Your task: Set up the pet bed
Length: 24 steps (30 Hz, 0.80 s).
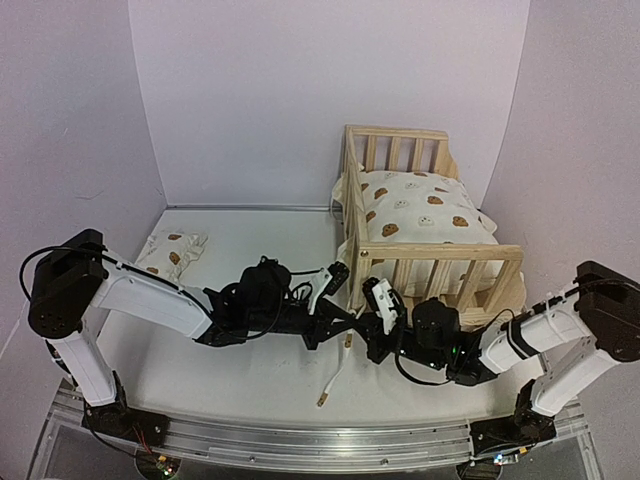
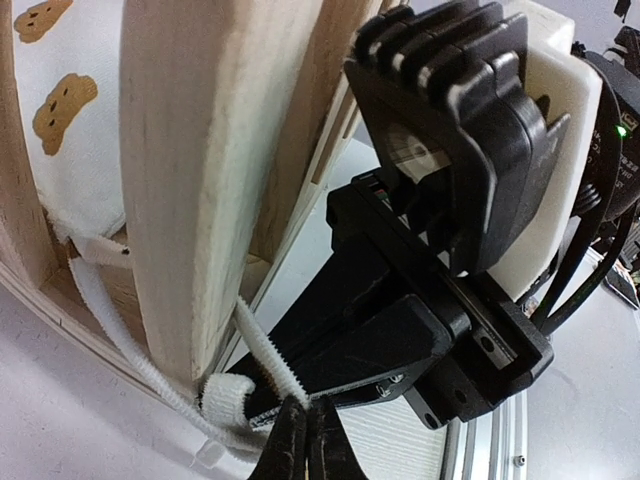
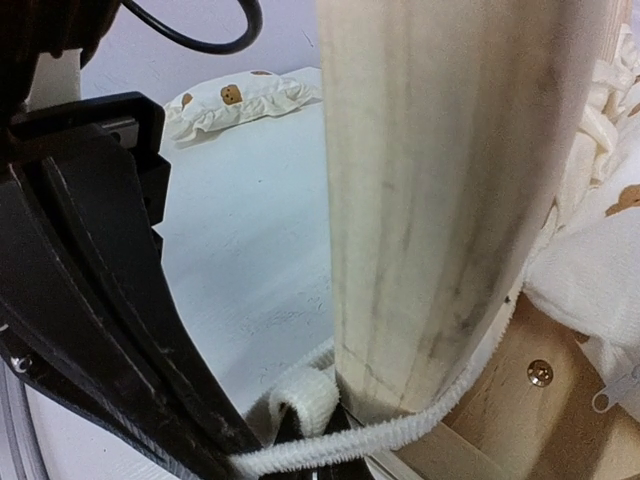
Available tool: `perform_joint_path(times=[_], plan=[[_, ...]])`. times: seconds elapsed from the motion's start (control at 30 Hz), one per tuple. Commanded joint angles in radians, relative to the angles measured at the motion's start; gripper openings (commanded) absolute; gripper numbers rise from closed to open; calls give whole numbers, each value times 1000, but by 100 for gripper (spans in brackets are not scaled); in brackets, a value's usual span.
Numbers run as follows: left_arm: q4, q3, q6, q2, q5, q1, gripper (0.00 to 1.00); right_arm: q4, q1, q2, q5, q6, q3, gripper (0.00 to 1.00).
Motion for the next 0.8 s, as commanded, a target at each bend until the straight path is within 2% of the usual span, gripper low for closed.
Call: perform_joint_path(times=[0.0, 0.27, 0.5, 0.57, 0.77], plan=[[53, -3, -27, -14, -5, -5, 0, 242, -5, 34, 6, -20, 0, 0], [42, -36, -19, -44, -58, -3, 0, 453, -4, 102, 59, 3, -52, 0], [25, -33, -27, -40, -69, -2, 0, 493, -4, 101, 48, 47, -37, 0], [20, -32, -27, -43, -74, -2, 5, 493, -5, 112, 53, 45, -33, 0], [-6, -42, -26, -97, -88, 15, 28, 497, -5, 142, 91, 37, -44, 0]])
